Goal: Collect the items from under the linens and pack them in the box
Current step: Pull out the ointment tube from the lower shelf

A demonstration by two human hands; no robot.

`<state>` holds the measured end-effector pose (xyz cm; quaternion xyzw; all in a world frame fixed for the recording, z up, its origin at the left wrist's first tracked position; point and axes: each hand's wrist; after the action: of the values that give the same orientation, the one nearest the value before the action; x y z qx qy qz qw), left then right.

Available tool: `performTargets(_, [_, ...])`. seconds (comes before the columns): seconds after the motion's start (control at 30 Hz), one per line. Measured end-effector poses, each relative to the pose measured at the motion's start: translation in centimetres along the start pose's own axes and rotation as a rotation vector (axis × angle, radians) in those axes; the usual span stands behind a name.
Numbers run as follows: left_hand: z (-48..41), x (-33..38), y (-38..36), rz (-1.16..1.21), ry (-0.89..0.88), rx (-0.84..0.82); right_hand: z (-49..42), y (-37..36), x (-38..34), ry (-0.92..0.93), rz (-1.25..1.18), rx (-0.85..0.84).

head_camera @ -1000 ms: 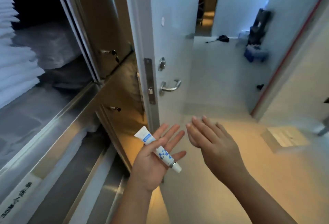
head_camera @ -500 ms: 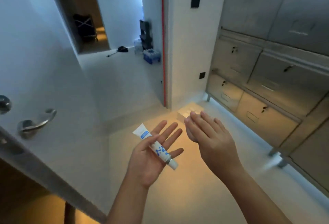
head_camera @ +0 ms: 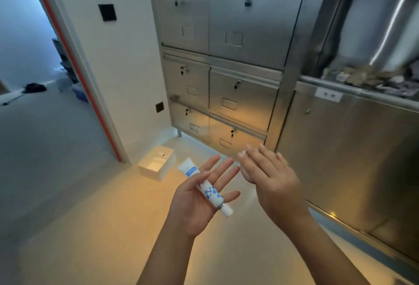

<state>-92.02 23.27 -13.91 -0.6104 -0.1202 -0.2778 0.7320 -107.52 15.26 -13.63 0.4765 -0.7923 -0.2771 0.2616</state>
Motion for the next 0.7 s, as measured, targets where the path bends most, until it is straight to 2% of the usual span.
performTargets(0.4, [-14.1, -3.5, -5.0, -0.013, 0.305, -0.105, 6.1, 1.6, 11.1, -0.298, 0.189, -0.087])
performTargets(0.7, [-26.4, -1.4, -5.9, -0.031, 0.493, -0.216, 5.5, -1.6, 19.7, -0.435, 0.361, -0.129])
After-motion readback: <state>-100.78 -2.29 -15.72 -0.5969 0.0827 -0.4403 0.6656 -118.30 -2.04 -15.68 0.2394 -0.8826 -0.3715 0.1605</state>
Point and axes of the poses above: each hand's wrist, its own z-axis away from the middle knuckle, its own y-axis out of the back of the hand, x = y × z, and after that the axes turned 14 degrees about y, right-handed
